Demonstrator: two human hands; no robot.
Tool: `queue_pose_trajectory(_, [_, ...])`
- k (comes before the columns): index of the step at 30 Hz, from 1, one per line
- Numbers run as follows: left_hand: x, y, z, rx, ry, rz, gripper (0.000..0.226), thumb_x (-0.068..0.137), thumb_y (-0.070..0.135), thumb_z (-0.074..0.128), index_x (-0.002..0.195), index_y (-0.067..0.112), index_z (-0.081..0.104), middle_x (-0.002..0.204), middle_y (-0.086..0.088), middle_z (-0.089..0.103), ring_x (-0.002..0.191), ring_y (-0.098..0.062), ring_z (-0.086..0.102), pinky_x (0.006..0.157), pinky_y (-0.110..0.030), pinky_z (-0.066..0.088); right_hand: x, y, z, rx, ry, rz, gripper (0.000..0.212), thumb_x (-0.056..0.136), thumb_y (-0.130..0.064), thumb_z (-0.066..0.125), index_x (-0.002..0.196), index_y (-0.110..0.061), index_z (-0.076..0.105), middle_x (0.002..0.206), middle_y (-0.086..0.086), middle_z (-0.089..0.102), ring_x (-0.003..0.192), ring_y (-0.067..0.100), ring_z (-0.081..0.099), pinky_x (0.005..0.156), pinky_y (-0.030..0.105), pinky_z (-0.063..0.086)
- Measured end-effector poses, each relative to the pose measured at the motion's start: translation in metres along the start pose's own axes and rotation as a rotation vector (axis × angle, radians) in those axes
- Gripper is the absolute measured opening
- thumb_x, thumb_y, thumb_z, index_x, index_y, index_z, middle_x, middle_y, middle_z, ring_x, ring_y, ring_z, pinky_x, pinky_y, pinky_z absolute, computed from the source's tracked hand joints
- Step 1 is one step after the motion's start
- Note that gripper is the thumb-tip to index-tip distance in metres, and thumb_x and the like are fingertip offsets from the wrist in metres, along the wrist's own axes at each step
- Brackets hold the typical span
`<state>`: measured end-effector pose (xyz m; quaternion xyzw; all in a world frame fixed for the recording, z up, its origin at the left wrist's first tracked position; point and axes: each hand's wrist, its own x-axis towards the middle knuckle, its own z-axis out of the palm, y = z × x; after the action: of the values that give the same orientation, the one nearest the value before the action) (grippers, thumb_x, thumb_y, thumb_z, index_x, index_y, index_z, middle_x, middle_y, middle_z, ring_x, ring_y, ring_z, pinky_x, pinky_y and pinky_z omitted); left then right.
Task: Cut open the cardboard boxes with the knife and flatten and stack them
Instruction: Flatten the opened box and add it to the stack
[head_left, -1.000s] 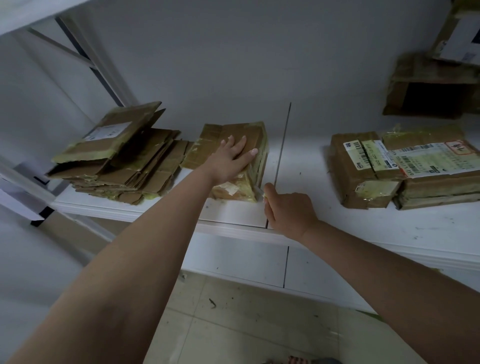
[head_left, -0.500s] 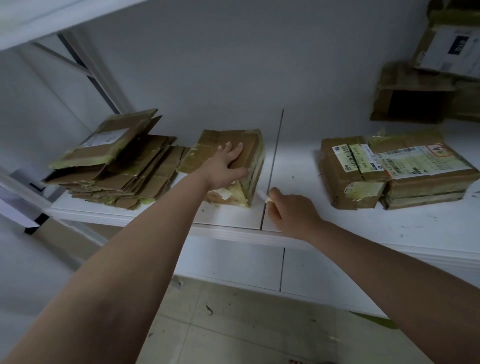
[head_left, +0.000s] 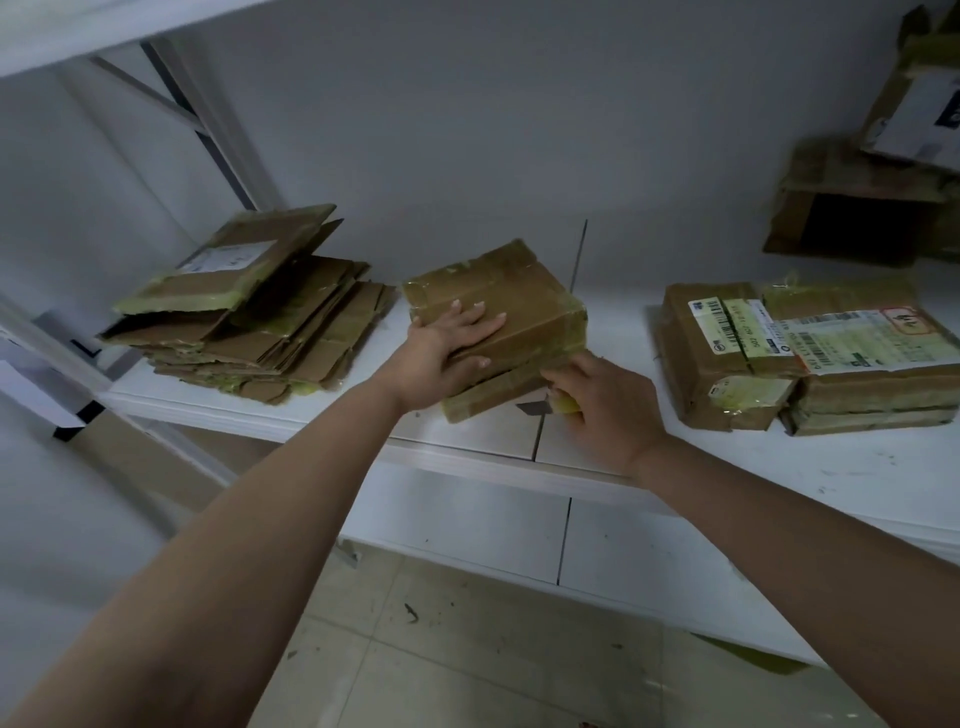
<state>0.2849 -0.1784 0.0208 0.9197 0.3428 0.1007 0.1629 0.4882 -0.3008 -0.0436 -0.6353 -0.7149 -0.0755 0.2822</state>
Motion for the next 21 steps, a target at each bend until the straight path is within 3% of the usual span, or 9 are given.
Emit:
queue_pose_trajectory(4, [0.002,0.0,0.003,0.018,0.033,0.016,0.052,0.097,0.025,0.055,0.146,0.031,0.037,0.156,-0.002,0.029,0.147,-0.025,0.014,0.115,-0.061,0.011,0.006,-0.003,-0.002,0.012,-0.027,-0.073,0.049,0.068,-0.009,0.077,0.115,-0.02,0.066,0.119,-0.004,0.063,0.083,0.024,0.067,0.06,0.034,0.055])
queue_pose_trajectory(10, [0.002,-0.003,0.003,-0.034,0.024,0.005,0.052,0.097,0.026,0.055,0.145,0.033,0.037,0.156,0.001,0.027,0.148,-0.023,0.011,0.116,-0.061,0.01,0.012,-0.005,0.0,-0.009,-0.14,-0.062,0.053,0.077,-0.011,0.069,0.127,-0.026,0.054,0.127,-0.009,0.054,0.085,0.024,0.065,0.061,0.032,0.052])
queue_pose_trajectory(12, [0.002,-0.003,0.003,-0.034,0.018,-0.003,0.053,0.097,0.026,0.055,0.146,0.033,0.037,0.157,0.001,0.027,0.148,-0.023,0.011,0.116,-0.06,0.008,0.014,-0.008,0.0,-0.03,-0.193,-0.043,0.051,0.082,-0.014,0.065,0.128,-0.028,0.05,0.13,-0.01,0.047,0.087,0.022,0.062,0.063,0.031,0.05])
queue_pose_trajectory(17, [0.001,-0.003,0.001,-0.072,0.006,-0.015,0.053,0.096,0.029,0.056,0.145,0.036,0.037,0.157,0.003,0.026,0.148,-0.02,0.01,0.117,-0.059,0.008,0.025,-0.011,-0.01,-0.062,-0.245,-0.055,0.03,0.08,-0.02,0.067,0.108,-0.025,0.055,0.118,-0.01,0.048,0.073,0.015,0.052,0.058,0.027,0.041])
queue_pose_trajectory(21, [0.0,-0.003,0.001,-0.069,0.007,-0.016,0.053,0.096,0.029,0.056,0.145,0.036,0.036,0.157,0.004,0.026,0.148,-0.019,0.01,0.117,-0.059,0.006,0.027,-0.009,-0.014,-0.027,-0.317,-0.041,0.027,0.087,-0.022,0.06,0.113,-0.026,0.054,0.116,-0.009,0.053,0.073,0.016,0.047,0.066,0.03,0.043])
